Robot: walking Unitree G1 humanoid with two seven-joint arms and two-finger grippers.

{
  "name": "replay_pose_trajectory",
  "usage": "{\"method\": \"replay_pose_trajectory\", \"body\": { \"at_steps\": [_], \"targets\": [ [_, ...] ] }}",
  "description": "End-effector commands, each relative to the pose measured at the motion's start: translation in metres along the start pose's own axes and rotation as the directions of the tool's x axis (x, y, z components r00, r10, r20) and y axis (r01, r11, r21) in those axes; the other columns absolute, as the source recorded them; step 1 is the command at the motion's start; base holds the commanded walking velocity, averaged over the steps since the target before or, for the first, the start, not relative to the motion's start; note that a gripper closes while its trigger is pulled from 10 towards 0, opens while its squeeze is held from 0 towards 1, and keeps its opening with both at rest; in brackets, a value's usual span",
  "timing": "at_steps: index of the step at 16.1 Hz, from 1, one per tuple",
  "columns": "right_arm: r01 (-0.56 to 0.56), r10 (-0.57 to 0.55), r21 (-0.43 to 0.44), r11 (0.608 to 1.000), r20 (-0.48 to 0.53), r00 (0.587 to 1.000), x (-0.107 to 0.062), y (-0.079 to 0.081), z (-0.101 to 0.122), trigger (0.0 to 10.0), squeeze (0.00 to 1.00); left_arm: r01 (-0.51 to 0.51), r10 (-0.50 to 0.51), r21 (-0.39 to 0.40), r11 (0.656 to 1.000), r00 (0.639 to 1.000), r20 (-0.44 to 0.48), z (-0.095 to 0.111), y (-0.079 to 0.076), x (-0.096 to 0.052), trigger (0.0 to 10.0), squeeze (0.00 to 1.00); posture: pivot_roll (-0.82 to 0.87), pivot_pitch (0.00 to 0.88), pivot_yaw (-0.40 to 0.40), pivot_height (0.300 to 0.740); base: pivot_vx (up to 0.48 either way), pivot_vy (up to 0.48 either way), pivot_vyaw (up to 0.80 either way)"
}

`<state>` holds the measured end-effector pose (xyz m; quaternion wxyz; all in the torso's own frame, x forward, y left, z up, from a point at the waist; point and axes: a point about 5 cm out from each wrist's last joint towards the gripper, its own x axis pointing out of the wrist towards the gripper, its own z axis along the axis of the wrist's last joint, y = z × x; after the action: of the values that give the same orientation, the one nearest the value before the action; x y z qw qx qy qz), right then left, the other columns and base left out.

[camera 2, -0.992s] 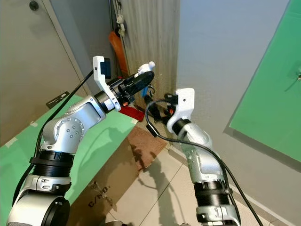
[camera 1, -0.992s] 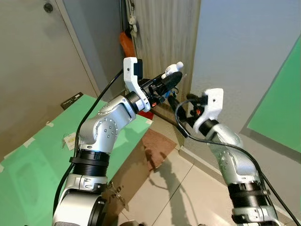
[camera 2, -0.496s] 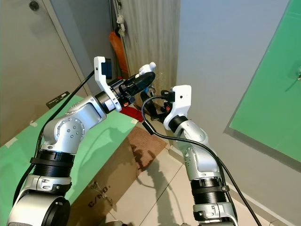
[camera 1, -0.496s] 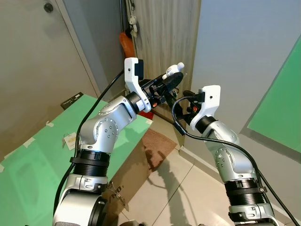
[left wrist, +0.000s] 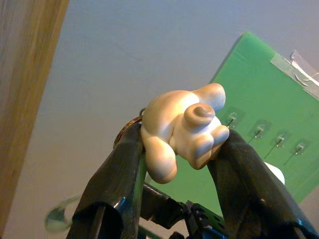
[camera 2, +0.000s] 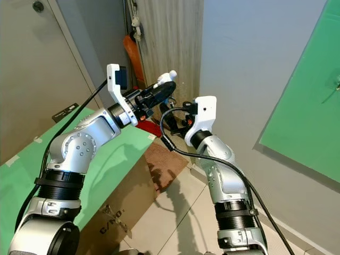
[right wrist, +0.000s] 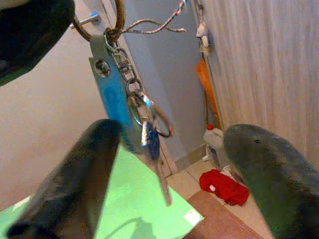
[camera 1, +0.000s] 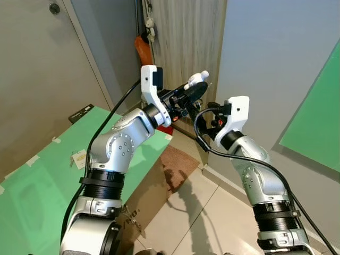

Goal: Hang keys on a hook

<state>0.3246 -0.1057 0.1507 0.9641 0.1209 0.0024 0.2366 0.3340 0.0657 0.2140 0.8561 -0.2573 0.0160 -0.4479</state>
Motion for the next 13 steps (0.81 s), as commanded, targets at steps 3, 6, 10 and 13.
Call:
{"method": "replay_pose_trajectory", "body": {
  "at_steps": [3, 6, 10, 13],
  "targets": [
    [0.0, 0.0, -0.003, 1.0, 0.023, 1.0, 0.0049, 0.0024, 0.0056, 0.0, 0.0, 0.03, -0.03, 0.019, 0.999, 1.0, 0.003, 0.0045, -0.0059, 0.0007, 0.0, 0.0, -0.07, 0.0, 0.133, 0.731, 0.0, 0.0, 0.0],
    [0.004, -0.004, 0.001, 1.0, 0.027, 1.0, 0.005, 0.0028, 0.0059, 0.0, 0.0, 0.033, -0.033, 0.017, 0.999, 0.999, 0.001, 0.0042, -0.0063, 0.0008, 0.0, 0.0, -0.07, 0.0, 0.135, 0.731, 0.0, 0.0, 0.0],
    [0.0, 0.0, 0.005, 1.0, 0.029, 1.0, 0.0039, 0.0035, 0.0051, 0.0, 0.0, 0.029, -0.029, 0.019, 0.999, 1.0, -0.001, 0.0042, -0.0057, 0.0009, 0.0, 0.0, -0.07, 0.0, 0.138, 0.731, 0.0, 0.0, 0.0],
    [0.006, -0.006, 0.01, 1.0, 0.031, 1.0, 0.0017, 0.0008, 0.0048, 0.0, 0.0, 0.023, -0.023, 0.021, 1.0, 1.0, -0.001, 0.0046, -0.0047, 0.001, 0.0, 0.0, -0.07, 0.0, 0.14, 0.731, 0.0, 0.0, 0.0]
  ]
}}
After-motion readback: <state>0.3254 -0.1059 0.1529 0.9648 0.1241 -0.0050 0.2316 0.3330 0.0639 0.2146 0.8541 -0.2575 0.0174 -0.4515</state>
